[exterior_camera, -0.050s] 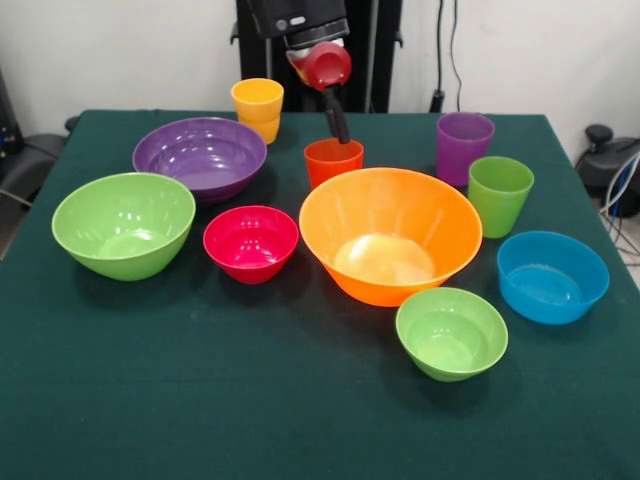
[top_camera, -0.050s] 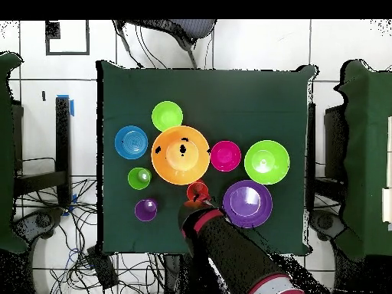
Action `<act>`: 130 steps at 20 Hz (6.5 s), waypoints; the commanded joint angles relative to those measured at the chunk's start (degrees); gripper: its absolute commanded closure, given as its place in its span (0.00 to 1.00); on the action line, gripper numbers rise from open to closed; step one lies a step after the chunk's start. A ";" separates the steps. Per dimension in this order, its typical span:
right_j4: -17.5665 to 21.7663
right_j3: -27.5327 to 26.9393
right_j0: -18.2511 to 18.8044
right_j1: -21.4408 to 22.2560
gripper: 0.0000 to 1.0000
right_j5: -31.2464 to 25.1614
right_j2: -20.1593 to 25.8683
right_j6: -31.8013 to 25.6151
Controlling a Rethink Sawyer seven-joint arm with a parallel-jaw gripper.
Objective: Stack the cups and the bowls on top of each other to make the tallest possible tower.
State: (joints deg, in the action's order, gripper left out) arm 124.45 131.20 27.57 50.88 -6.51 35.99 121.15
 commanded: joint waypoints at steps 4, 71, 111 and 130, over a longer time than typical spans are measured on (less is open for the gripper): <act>-0.86 1.84 -1.14 -1.21 1.00 -3.02 2.74 -2.35; 0.19 -3.48 -4.65 -8.13 0.00 -5.17 -4.56 -1.25; 5.47 -8.89 -20.04 -3.52 0.00 17.06 -28.31 16.83; -34.61 -3.66 -8.74 -12.34 0.00 16.69 -35.91 15.90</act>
State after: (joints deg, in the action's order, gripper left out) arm 100.16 128.51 14.05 48.80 13.62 0.55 128.93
